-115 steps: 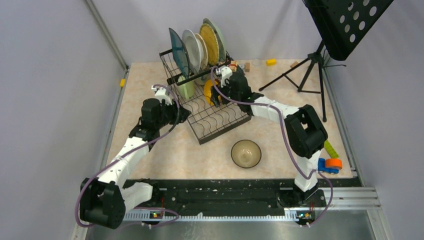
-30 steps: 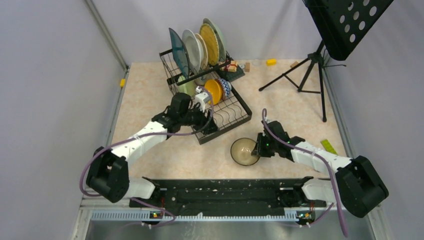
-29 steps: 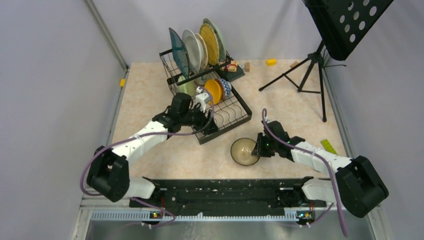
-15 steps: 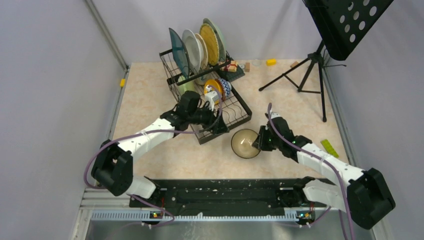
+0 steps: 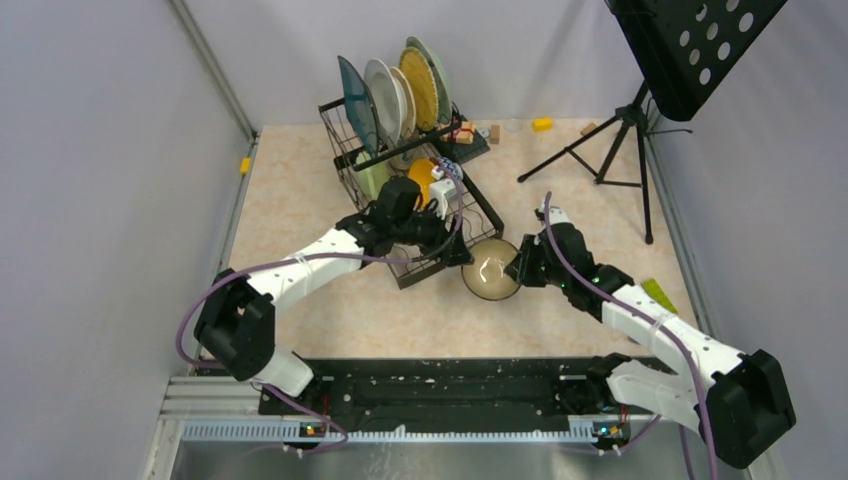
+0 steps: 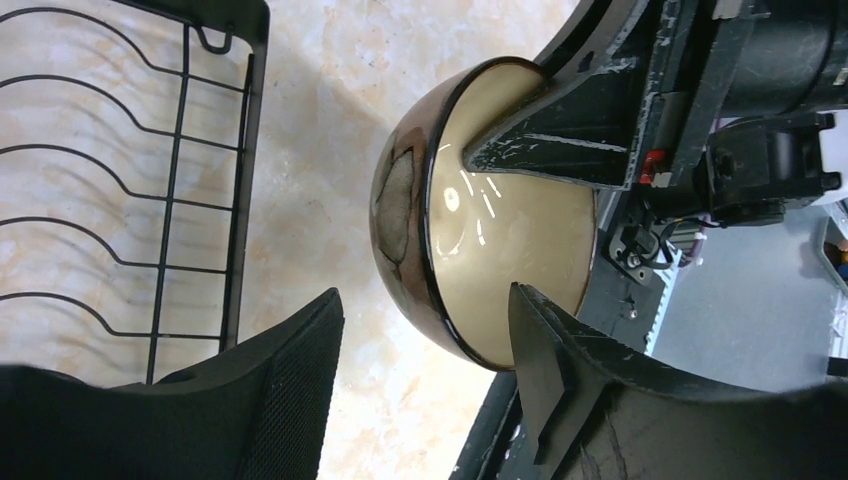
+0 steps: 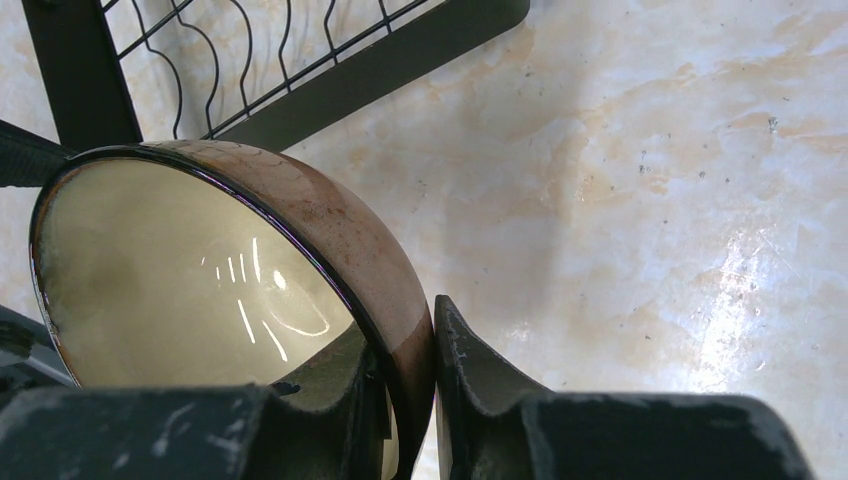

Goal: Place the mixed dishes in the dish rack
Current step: Pick up the bowl from the center of the board, then insert the bowl into the dish rack.

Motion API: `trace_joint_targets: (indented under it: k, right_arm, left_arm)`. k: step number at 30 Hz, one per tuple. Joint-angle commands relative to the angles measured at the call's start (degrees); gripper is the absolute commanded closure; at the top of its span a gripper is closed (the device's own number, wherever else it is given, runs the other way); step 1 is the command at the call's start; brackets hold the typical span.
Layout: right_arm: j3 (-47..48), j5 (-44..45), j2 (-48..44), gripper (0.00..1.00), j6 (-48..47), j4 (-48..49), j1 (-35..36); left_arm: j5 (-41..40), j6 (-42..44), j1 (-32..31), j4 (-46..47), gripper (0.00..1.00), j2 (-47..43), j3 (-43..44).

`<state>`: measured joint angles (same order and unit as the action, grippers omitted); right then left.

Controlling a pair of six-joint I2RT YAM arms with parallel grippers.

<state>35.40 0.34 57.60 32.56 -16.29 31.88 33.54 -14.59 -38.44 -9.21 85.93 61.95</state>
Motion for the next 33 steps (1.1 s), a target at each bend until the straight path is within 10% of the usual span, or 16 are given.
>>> trace_joint_targets:
  k: [1, 15, 33]
  right_arm:
    - [5.48, -0.58, -1.07, 1.00, 0.67, 7.14, 0.29]
    - [8.12, -0.72, 0.27, 1.00, -0.32, 7.11, 1.31]
    - [22.46, 24.37, 9.47, 1.00, 1.13, -5.20, 13.85]
  left_arm:
    - [-2.91, 2.16, -0.42, -1.78, 0.36, 1.19, 2.36]
    - [-6.18, 1.15, -0.41, -4.72, 0.44, 4.25, 5.58]
    - [-21.22, -0.30, -0.59, -12.19, 0.63, 6.21, 9.57]
